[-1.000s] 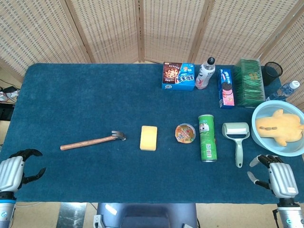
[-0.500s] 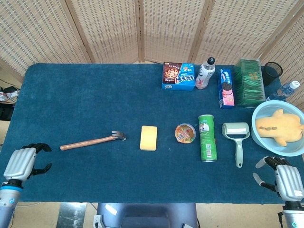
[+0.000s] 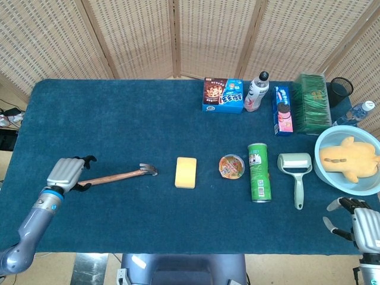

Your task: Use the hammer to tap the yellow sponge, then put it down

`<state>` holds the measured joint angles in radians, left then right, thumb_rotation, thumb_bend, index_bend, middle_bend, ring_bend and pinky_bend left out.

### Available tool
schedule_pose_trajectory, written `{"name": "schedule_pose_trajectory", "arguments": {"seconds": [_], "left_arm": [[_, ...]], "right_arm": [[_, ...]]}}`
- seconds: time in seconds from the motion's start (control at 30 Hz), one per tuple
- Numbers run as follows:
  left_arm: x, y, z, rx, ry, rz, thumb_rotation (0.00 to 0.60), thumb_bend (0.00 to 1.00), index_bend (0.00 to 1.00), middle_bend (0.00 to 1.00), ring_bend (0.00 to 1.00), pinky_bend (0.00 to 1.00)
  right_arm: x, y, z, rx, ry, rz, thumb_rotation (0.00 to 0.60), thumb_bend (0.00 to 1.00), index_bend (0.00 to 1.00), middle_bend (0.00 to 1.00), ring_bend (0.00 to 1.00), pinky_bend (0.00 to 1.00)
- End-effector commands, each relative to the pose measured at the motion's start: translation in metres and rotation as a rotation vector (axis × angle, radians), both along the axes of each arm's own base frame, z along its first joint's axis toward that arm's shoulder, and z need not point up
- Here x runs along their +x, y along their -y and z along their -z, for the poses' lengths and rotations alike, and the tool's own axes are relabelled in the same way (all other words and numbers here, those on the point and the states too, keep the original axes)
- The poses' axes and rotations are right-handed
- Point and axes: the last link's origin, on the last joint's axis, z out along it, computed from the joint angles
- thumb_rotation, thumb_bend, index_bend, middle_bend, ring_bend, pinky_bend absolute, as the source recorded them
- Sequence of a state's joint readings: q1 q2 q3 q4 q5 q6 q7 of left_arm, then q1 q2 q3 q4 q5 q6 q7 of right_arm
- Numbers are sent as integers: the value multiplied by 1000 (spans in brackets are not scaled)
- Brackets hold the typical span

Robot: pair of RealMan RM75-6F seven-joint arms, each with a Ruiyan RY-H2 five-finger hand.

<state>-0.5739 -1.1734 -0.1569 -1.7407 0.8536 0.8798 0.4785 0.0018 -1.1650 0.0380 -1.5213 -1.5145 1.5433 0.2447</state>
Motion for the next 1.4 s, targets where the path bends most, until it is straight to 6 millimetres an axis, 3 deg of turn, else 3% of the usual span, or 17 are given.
{"name": "schedule_pose_trajectory", "arguments": {"seconds": [0.03, 0.3, 0.67, 0.8, 0.93, 1.03, 1.13, 1.4], "left_arm": [[9, -14, 19, -23, 2, 11, 600, 303, 221, 361, 295, 344], [26, -22, 52, -99, 59, 11, 600, 304, 220, 361, 294, 344], [25, -22, 69, -143, 50, 7, 600, 344, 221, 361, 294, 358], [23, -25, 82, -175, 20, 13, 600, 435, 221, 361, 294, 380], [24, -24, 87, -207, 19, 8, 600, 653, 225, 361, 297, 438], [31, -25, 87, -212, 59, 0, 600, 718, 270, 369, 350, 520], [39, -23, 85, -191, 126, 11, 600, 721, 342, 421, 432, 609], [52, -27, 71, -74, 342, 55, 600, 610, 470, 569, 588, 729]], "right_arm": [[-2, -1, 0, -3, 1, 6, 600, 288, 530, 518, 440, 345], [-8, -9, -3, -24, 5, 11, 600, 289, 531, 518, 440, 350], [-10, -12, -8, -37, 8, 26, 600, 289, 531, 518, 440, 353], [-13, -17, -9, -44, 11, 52, 600, 288, 530, 518, 440, 356], [-18, -21, -11, -45, 14, 76, 600, 288, 531, 518, 440, 363], [-18, -23, -12, -51, 13, 78, 600, 288, 531, 519, 440, 367], [-18, -23, -12, -53, 10, 79, 600, 288, 531, 519, 441, 372], [-17, -26, -11, -57, 10, 90, 600, 288, 531, 519, 440, 374]]}}
